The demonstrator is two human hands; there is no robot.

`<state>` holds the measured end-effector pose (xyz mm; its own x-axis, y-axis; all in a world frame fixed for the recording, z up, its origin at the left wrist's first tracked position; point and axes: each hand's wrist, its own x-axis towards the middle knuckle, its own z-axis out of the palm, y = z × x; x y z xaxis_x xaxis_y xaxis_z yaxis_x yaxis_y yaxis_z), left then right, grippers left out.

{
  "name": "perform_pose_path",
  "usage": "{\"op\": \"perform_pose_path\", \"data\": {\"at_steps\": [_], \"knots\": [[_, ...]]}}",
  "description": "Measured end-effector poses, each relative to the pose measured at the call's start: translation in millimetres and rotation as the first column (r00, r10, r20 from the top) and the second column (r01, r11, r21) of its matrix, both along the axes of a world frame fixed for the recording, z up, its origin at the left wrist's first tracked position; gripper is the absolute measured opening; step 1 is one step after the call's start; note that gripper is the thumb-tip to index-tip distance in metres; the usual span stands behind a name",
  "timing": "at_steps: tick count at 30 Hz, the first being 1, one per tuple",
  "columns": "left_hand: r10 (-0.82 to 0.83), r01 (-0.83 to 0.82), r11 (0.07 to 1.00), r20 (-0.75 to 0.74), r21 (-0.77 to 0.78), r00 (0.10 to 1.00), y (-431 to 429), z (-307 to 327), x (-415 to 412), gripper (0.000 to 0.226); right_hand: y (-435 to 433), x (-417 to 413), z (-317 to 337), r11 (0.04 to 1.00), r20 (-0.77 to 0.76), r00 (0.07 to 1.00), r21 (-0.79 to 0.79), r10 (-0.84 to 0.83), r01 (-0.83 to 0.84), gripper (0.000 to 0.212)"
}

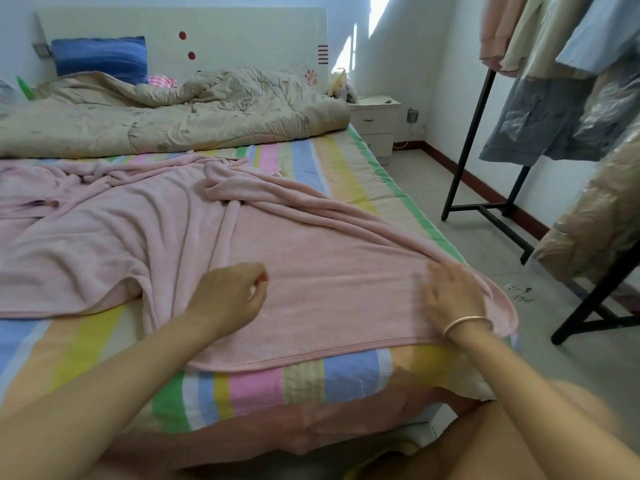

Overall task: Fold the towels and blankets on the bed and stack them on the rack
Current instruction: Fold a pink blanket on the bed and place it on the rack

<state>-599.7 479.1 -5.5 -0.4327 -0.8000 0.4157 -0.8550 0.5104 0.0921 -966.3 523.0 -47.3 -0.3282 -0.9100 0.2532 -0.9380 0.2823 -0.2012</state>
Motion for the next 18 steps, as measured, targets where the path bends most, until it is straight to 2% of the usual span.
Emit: {"op": "perform_pose_path", "data": {"at_steps": [2, 4, 5, 8, 12, 15, 18], "knots": [[-0.052, 0.054, 0.997, -0.042, 0.061, 0.998, -11.9, -2.2, -24.1, 0.028, -11.6, 31.2, -7.0, 0.977, 0.026, 0.992, 0.167, 0.127, -0.130, 0.053], [-0.071, 0.074, 0.994, -0.037, 0.086, 0.997, -26.0, -9.5, -41.6, 0.034, -19.2, 40.1, -13.6, 0.961, 0.079, 0.992, 0.253, 0.099, -0.116, 0.049], [-0.065, 0.068, 0.995, -0.038, 0.076, 0.997, -36.6, -12.0, -48.0, 0.032, -24.7, 37.4, -10.4, 0.971, 0.076, 0.995, 0.227, 0.063, -0.079, 0.044], [0.002, 0.004, 0.997, -0.085, 0.072, 0.996, -76.3, -9.1, -62.3, 0.027, -51.9, 28.3, 17.1, 1.000, 0.104, 0.995, 0.005, -0.001, 0.000, 0.030], [0.218, -0.184, 0.966, -0.183, 0.183, 0.959, -158.6, -7.9, -78.6, 0.025, -138.6, 25.4, 33.0, 0.987, 0.111, 0.988, -0.132, 0.109, -0.094, 0.018], [0.351, -0.290, 0.926, -0.269, 0.242, 0.897, -221.5, -8.9, -86.1, 0.032, -220.5, 29.1, 32.1, 0.976, 0.182, 0.963, -0.131, 0.198, -0.176, 0.020], [0.477, -0.375, 0.868, -0.337, 0.324, 0.812, -264.1, -14.6, -85.8, 0.032, -286.8, 40.7, 23.0, 0.975, 0.373, 0.905, 0.001, 0.205, -0.222, 0.033]]}}
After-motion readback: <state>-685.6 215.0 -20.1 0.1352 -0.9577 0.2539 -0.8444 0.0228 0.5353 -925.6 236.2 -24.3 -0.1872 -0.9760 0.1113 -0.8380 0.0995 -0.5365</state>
